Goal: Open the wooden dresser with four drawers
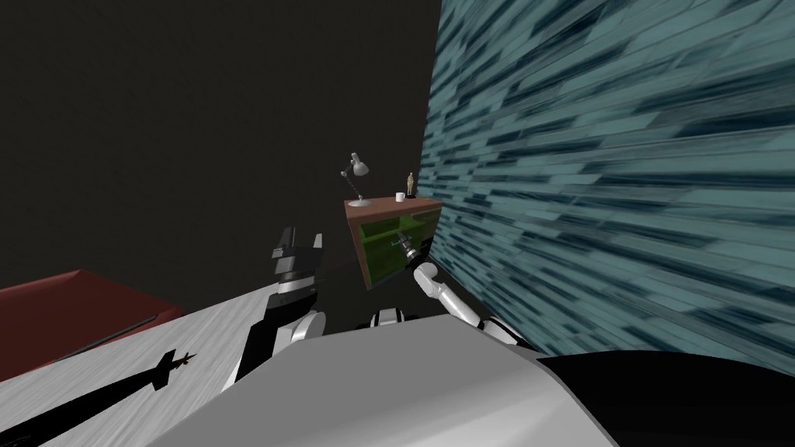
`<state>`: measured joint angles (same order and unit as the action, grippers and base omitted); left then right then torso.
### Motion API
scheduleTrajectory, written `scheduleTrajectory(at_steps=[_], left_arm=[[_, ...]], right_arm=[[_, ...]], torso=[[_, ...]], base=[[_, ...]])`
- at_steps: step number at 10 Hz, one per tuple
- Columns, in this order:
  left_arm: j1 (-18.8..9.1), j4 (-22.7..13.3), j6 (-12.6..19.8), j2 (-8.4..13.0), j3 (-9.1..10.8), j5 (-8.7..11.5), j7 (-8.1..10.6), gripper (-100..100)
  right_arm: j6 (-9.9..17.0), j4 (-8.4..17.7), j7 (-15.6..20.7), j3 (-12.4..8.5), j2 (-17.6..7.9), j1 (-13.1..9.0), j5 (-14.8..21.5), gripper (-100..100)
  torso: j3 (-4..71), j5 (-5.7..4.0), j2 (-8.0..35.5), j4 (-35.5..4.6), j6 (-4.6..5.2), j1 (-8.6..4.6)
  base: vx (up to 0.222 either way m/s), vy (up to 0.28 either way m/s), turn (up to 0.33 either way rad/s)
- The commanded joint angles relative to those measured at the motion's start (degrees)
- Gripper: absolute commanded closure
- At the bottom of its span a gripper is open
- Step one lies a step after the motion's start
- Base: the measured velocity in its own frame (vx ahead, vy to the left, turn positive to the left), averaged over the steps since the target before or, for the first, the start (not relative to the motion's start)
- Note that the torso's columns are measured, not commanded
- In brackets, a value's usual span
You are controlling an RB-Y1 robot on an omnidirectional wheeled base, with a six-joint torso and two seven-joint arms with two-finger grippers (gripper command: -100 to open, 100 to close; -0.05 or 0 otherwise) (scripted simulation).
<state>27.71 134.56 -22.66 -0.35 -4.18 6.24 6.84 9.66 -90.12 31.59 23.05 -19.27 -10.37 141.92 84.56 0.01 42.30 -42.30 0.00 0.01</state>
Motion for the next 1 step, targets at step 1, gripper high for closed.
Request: scheduleTrajectory(at_steps=[1], left_arm=[[0.0,0.0,0.0,0.0,0.00,0.0,0.00,0]], right_arm=[[0.0,0.0,0.0,0.0,0.0,0.0,0.0,0]], torso=[[0.0,0.00,0.0,0.0,0.00,0.00]], base=[[0.000,0.000,0.000]])
